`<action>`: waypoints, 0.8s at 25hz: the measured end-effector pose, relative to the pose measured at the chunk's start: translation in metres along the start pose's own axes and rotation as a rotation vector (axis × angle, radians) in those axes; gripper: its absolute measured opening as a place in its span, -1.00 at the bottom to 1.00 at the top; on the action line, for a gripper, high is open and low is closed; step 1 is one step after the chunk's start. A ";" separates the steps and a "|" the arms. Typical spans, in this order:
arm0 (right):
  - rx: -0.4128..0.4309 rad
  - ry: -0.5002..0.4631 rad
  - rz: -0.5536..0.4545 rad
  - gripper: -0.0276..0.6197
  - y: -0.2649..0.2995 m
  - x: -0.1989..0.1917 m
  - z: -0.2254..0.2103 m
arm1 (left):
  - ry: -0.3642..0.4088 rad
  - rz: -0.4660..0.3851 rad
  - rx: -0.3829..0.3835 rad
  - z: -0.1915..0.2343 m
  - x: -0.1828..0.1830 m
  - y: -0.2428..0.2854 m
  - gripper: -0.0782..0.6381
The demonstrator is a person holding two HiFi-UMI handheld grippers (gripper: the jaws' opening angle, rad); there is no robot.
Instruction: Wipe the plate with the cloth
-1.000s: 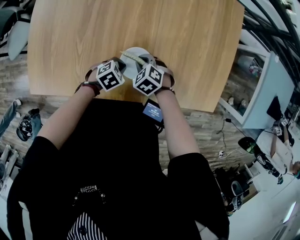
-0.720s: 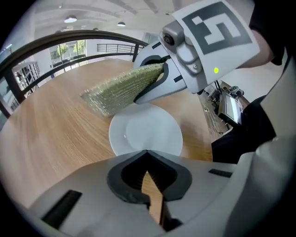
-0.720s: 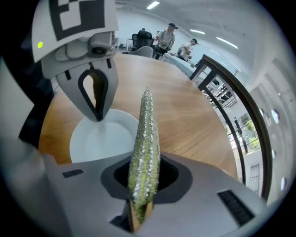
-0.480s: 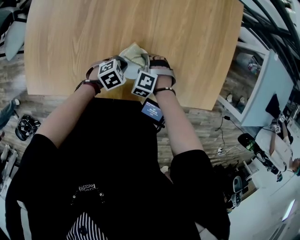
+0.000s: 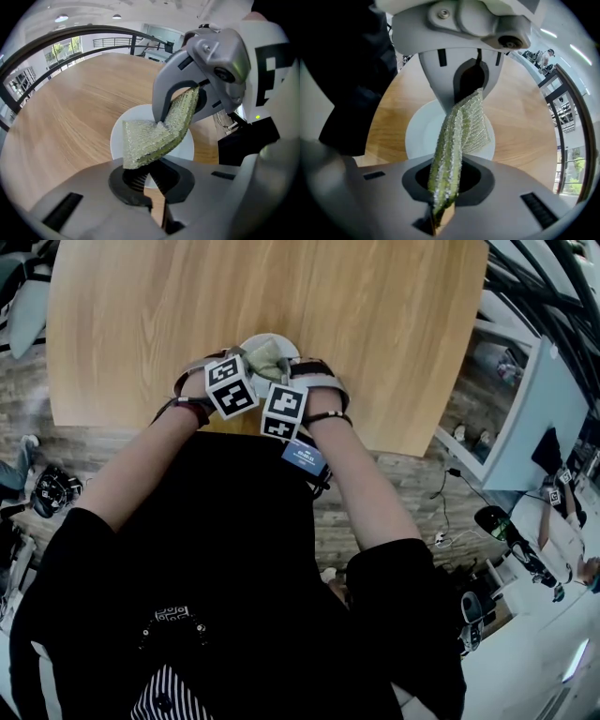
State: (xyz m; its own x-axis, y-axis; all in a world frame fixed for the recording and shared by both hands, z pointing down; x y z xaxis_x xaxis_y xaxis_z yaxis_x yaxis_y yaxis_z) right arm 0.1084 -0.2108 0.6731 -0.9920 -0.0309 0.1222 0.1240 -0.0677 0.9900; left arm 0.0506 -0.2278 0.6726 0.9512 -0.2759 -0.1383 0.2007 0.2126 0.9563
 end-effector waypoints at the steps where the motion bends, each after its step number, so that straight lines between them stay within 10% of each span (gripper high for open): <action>1: 0.023 0.002 -0.012 -0.76 -0.001 0.002 0.004 | -0.001 0.001 -0.003 0.001 0.000 0.000 -0.80; 14: 0.054 0.265 0.014 -0.76 0.000 -0.009 -0.033 | -0.011 -0.013 -0.020 -0.002 0.001 -0.001 -0.80; 20: 0.296 0.255 -0.105 -0.76 -0.002 0.006 0.013 | -0.013 0.002 -0.001 0.000 0.000 0.001 -0.80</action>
State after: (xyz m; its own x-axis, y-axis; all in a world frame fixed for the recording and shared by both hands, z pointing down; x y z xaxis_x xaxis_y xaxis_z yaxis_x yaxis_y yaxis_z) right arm 0.1021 -0.1983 0.6729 -0.9570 -0.2882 0.0346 -0.0266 0.2058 0.9782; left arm 0.0512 -0.2277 0.6737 0.9485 -0.2875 -0.1326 0.1987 0.2146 0.9563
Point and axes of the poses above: the fingertips, and each gripper's own axes: y forward along the fingers, z to its left, x out of its top, the point moved 3 cm from there along -y, backward along the fingers, and after that the axes turned 11 degrees about z, right-handed, at the moved point
